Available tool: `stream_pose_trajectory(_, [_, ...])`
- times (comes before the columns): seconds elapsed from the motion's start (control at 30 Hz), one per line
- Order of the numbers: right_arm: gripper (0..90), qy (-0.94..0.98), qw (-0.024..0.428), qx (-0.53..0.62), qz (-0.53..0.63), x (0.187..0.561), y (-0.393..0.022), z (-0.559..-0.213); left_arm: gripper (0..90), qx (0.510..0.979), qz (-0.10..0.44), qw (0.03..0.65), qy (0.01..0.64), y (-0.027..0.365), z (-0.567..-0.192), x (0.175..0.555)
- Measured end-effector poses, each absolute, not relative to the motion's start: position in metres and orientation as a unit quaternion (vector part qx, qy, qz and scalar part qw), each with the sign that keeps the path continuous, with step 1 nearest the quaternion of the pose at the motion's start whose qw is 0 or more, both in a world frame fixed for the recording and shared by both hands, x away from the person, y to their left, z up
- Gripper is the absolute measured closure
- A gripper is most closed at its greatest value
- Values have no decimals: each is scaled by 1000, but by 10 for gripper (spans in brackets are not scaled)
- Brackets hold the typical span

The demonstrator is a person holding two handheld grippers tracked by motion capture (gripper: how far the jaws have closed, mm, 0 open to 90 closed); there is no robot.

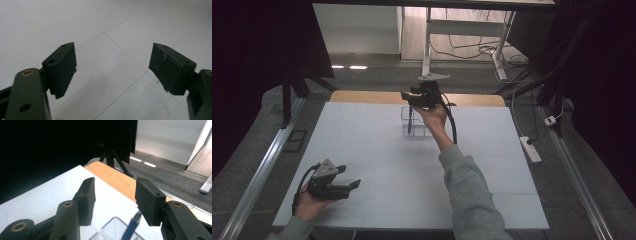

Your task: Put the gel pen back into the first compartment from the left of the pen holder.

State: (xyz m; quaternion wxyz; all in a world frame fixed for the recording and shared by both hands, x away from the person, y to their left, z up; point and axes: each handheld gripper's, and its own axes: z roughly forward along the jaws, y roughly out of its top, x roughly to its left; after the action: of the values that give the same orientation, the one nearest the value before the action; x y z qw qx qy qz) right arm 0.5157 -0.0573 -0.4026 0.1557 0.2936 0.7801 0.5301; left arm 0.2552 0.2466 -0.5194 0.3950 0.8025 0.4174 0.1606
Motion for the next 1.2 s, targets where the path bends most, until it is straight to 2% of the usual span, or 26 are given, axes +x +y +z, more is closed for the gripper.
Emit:
stream_pose_trajectory(0.8, [466, 819, 154, 279, 477, 482, -102, -410, 215, 799, 160, 396, 423, 250, -520, 255])
stream_pose_trajectory(1.2, [452, 836, 142, 272, 455, 451, -131, -411, 215, 797, 160, 395, 429, 253, -522, 256])
